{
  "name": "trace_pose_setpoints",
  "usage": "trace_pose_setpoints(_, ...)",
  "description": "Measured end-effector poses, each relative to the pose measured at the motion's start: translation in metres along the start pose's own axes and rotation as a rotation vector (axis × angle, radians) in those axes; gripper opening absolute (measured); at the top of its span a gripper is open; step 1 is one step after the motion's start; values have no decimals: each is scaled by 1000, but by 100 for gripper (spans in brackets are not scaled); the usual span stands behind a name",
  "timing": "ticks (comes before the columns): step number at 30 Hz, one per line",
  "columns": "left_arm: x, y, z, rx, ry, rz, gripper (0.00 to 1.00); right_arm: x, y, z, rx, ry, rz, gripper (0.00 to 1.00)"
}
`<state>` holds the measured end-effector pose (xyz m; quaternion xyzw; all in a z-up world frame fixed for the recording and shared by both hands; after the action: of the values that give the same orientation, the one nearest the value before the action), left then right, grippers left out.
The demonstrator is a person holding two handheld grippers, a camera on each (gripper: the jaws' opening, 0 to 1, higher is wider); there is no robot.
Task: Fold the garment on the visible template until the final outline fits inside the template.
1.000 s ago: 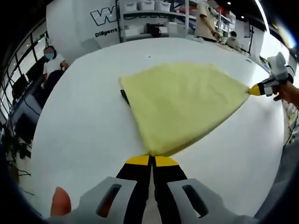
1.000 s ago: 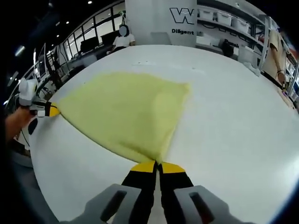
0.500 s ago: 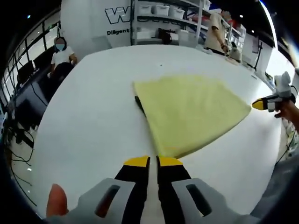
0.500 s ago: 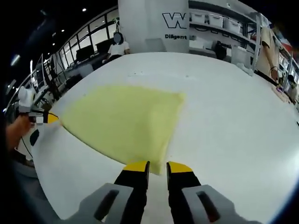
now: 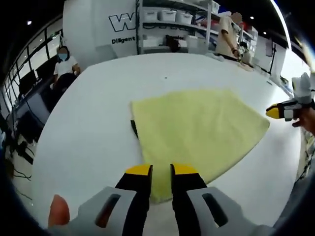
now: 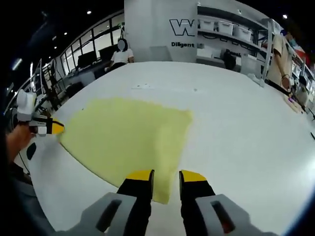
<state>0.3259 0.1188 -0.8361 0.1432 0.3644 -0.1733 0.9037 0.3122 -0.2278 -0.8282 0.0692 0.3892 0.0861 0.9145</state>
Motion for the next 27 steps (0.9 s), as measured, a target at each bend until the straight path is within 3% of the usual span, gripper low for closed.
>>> trace_pose_setpoints(4,1,4,-10,-9,41,6,18,2,-3,-4,12,14,-6,17)
trace_pose_setpoints(21,6,3,-19,-24,27,3,19,16,-2,-24,74,77,2,16)
trace_pose_setpoints(27,8,0,-19,-43,15,-11,15,16,0,-29,89,84,7,11)
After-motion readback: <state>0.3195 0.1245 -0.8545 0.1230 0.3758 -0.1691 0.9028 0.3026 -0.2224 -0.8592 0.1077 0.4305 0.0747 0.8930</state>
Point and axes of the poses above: the point that each gripper's makers call its tool centre point, and the gripper's own axes: x roughly forward along the fingers, y roughly to its left, z roughly out of its top, the point moved 1 cm from there along -x, roughly backward along the fingers, and after that the axes turned 11 degrees about x, right-handed, at the moved point
